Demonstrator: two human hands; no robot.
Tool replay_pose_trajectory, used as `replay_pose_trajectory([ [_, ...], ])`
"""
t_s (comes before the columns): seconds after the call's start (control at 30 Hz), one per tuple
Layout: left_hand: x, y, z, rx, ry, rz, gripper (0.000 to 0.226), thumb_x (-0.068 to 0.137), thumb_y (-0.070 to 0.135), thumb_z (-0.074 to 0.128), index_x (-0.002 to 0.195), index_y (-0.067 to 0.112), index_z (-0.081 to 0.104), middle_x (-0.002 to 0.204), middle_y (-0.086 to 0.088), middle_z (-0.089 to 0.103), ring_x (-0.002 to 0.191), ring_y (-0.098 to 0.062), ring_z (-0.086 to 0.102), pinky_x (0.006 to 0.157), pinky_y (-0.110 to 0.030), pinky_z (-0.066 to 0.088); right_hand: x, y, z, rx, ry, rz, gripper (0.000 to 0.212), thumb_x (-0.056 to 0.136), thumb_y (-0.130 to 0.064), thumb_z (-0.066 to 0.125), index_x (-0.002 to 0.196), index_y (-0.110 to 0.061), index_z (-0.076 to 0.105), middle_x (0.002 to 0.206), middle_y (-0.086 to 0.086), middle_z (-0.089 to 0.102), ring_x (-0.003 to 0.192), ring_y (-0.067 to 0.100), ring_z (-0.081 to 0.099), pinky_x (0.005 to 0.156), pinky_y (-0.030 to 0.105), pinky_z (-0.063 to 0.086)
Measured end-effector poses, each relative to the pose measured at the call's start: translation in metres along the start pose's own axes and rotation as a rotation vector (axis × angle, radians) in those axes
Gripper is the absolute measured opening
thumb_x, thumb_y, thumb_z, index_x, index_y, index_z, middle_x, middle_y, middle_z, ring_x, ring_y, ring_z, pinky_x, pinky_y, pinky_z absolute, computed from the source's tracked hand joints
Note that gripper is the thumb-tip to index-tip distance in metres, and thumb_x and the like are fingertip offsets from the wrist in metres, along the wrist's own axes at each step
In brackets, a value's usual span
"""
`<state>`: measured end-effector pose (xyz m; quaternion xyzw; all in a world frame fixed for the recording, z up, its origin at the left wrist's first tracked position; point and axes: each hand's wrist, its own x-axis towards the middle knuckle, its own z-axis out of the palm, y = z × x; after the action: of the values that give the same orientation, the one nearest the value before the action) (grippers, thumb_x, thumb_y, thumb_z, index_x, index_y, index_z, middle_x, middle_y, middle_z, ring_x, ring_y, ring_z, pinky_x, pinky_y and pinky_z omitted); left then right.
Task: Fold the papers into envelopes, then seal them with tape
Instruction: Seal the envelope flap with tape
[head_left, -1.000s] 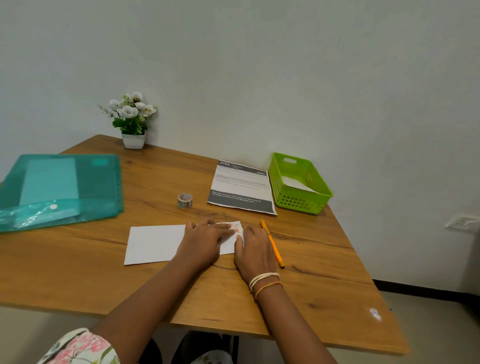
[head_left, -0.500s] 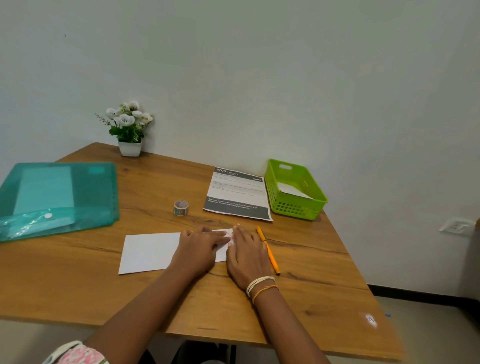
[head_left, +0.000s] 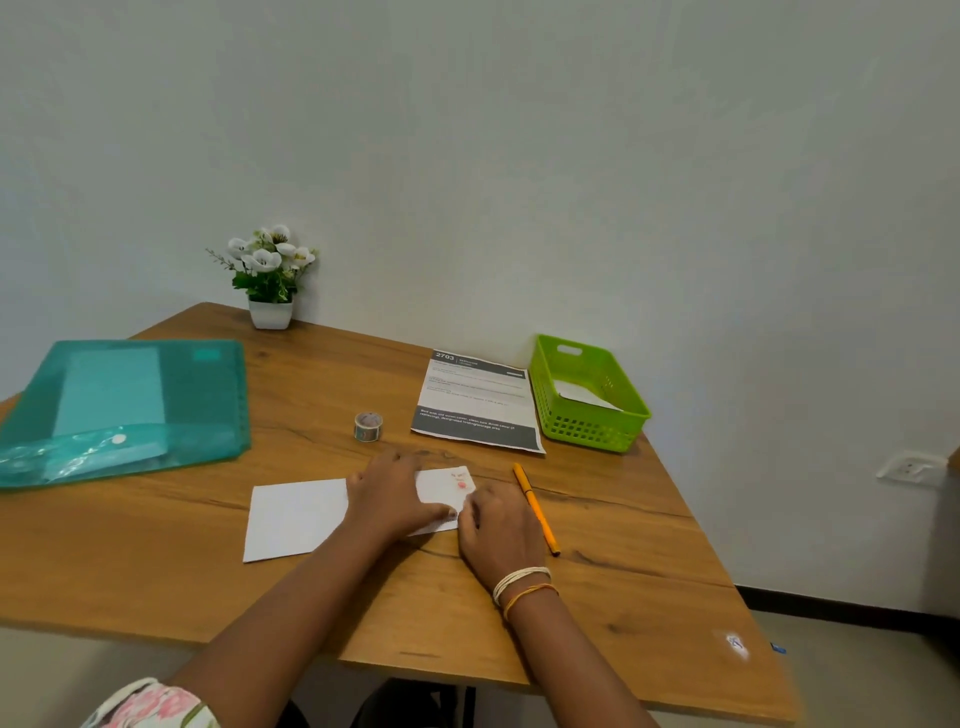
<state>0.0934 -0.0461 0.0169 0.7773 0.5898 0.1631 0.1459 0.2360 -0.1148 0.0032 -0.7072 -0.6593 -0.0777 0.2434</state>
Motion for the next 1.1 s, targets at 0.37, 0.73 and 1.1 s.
replay_pose_trajectory([
  [0.37, 0.003, 0.002, -0.035, 0.21, -0.228, -0.255, 0.08, 0.054, 0.07, 0.077, 0.115, 0.024, 0.052, 0.114, 0.003, 0.062, 0.109, -0.02, 0.055, 0.08, -0.033, 0.033, 0.005, -0.002, 0.004, -0.069, -0.11, -0.039, 0.039, 0.096, -0.026, 0.039, 0.129, -0.021, 0.058, 0.132, -0.004, 0.059, 0.117, 0.018, 0.048, 0.096, 0.031, 0.042],
  [0.73, -0.006, 0.005, -0.03, -0.012, -0.247, -0.365, 0.082, 0.061, 0.053, 0.084, 0.124, 0.014, 0.05, 0.113, -0.003, 0.059, 0.099, -0.019, 0.056, 0.075, -0.029, 0.048, 0.001, -0.008, 0.01, 0.016, -0.072, 0.076, 0.037, 0.095, -0.027, 0.04, 0.126, -0.028, 0.059, 0.128, -0.008, 0.061, 0.111, 0.017, 0.049, 0.091, 0.031, 0.045],
  [1.1, 0.002, 0.002, -0.049, -0.927, -0.028, -0.564, 0.061, 0.073, 0.012, 0.081, 0.125, 0.003, 0.052, 0.121, -0.017, 0.061, 0.105, -0.033, 0.06, 0.085, -0.044, 0.054, 0.018, -0.037, -0.016, 0.609, -0.259, 0.521, 0.059, 0.088, -0.032, 0.059, 0.14, -0.018, 0.037, 0.142, 0.005, 0.047, 0.127, 0.025, 0.047, 0.1, 0.035, 0.042],
])
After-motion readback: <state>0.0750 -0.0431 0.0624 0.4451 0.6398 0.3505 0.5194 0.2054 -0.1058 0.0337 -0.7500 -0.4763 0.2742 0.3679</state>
